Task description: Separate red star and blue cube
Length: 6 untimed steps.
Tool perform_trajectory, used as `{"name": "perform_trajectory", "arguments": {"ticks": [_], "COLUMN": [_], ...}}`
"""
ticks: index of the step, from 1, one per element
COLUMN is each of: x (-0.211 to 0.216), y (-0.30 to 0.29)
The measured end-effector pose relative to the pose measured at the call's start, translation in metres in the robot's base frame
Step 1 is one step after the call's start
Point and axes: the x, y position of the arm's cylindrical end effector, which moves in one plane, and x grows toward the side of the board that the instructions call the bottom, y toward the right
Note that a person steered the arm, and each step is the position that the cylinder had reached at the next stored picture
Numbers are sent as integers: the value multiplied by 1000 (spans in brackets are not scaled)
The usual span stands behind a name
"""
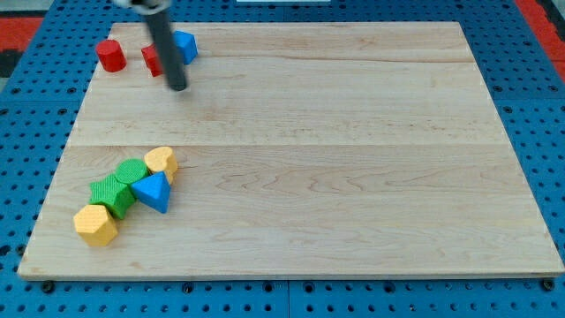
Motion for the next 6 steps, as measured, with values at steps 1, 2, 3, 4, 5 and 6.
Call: {"name": "perform_trajectory", "arguments": {"ticks": [1, 2, 3, 4, 5, 6], "x": [-93, -108, -80, -35, 12, 42], "y": [10, -18, -46, -67, -76, -77]}}
